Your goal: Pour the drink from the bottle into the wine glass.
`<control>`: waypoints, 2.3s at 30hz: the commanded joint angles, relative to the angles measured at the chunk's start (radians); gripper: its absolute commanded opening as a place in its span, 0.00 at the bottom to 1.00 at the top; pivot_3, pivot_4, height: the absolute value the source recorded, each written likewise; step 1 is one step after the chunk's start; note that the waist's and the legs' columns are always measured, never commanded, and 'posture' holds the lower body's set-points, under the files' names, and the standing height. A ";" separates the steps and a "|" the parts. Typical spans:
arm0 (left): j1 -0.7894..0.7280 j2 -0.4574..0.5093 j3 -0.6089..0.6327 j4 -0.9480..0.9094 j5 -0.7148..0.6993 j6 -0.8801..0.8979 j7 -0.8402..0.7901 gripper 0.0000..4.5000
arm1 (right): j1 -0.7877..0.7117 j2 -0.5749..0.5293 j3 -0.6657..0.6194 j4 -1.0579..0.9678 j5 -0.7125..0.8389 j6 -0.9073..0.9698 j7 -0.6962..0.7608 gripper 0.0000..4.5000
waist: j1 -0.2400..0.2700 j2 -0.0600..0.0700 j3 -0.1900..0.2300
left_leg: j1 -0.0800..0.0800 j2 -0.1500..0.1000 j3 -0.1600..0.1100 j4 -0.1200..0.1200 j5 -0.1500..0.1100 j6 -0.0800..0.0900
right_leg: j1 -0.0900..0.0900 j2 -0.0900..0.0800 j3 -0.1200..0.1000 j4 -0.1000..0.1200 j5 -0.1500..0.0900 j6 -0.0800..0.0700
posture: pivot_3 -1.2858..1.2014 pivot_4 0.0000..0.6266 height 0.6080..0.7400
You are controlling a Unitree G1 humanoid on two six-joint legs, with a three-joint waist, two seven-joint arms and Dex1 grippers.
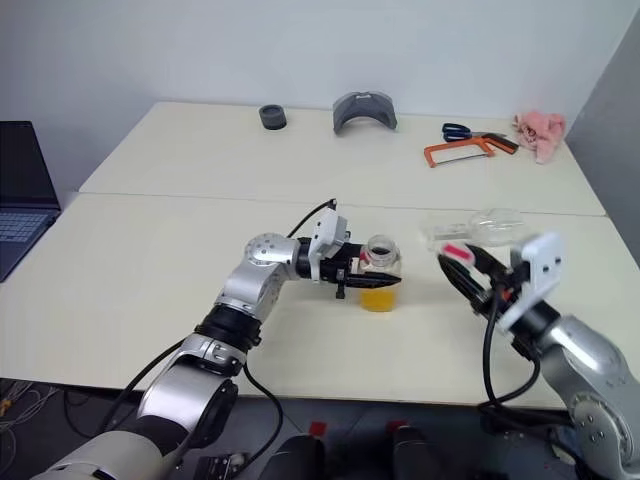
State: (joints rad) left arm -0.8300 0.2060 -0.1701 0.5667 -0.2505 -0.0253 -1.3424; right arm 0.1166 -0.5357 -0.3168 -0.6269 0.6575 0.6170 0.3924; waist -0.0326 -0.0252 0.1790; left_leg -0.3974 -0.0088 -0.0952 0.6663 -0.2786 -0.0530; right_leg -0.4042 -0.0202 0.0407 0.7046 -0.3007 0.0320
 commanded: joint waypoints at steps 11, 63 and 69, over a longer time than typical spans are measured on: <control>0.034 0.079 0.106 -0.151 -0.052 0.082 0.128 0.37 | 0.074 -0.007 0.067 0.200 -0.271 -0.211 0.064 1.00 | -0.008 0.001 0.000 | 0.003 0.001 0.004 0.000 0.000 0.000 | 0.000 0.001 0.003 0.003 0.000 0.000 | 0.52 0.24 1.00; 0.090 0.228 0.356 0.313 0.161 -0.180 0.996 1.00 | -0.625 0.181 0.611 0.247 -0.402 0.046 0.179 1.00 | -0.018 -0.001 0.000 | 0.000 -0.001 -0.006 0.001 0.001 -0.002 | -0.003 -0.003 -0.002 0.005 0.000 0.000 | 0.52 0.24 1.00; 0.220 0.237 0.339 0.179 0.176 -0.150 0.988 1.00 | -0.500 0.147 0.572 0.162 -0.386 0.086 0.152 1.00 | -0.017 -0.001 0.000 | 0.000 0.000 -0.006 0.001 0.000 -0.001 | -0.003 -0.003 -0.002 0.005 0.000 0.000 | 0.52 0.24 1.00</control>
State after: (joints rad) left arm -0.6248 0.4279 0.1774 0.8062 -0.0847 -0.1768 -0.3562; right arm -0.3961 -0.3860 0.2825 -0.4013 0.2576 0.6969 0.5556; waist -0.0498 -0.0258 0.1785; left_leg -0.3969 -0.0089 -0.1014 0.6668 -0.2782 -0.0537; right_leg -0.4072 -0.0227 0.0389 0.7096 -0.3005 0.0317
